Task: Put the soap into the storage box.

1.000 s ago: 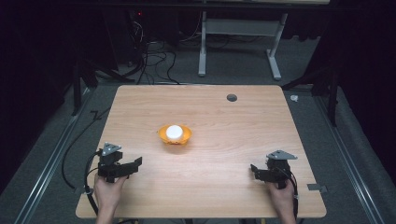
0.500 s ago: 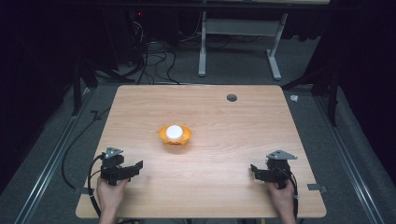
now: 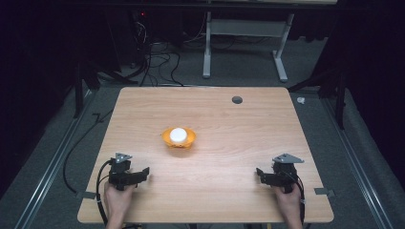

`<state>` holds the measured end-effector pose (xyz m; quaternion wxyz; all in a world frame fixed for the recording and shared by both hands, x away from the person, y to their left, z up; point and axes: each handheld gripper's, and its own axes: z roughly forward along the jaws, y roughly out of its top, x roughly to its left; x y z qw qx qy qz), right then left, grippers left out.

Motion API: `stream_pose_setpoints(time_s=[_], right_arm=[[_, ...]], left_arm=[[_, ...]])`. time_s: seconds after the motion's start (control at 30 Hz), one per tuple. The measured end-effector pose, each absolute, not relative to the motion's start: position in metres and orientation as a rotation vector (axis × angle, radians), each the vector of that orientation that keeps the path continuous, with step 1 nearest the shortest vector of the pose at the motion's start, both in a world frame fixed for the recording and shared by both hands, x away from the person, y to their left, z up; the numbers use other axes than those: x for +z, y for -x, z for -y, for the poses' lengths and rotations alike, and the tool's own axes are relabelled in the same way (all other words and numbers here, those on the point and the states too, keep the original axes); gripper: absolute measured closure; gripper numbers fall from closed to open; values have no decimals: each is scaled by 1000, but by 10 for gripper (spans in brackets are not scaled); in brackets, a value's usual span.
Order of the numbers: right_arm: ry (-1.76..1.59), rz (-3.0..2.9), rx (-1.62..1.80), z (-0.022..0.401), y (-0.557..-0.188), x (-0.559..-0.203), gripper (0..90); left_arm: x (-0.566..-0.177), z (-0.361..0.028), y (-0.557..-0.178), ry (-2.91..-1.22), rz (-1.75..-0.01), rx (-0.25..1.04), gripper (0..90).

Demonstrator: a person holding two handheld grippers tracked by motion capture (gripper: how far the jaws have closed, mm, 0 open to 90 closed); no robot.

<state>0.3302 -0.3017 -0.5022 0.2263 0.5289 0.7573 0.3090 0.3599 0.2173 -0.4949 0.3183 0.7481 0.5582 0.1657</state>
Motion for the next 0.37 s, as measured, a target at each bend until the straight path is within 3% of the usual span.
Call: stream_pose_setpoints(time_s=[0.17,0.37], right_arm=[[-1458,-2087,852,302,-330,-502,176],[-1459,-2086,851,302,-330,-502,177]], left_arm=[[-502,-210,-360,-1990,-1450,547,176],[-505,-208,-360,-1985,-1422,558,156]])
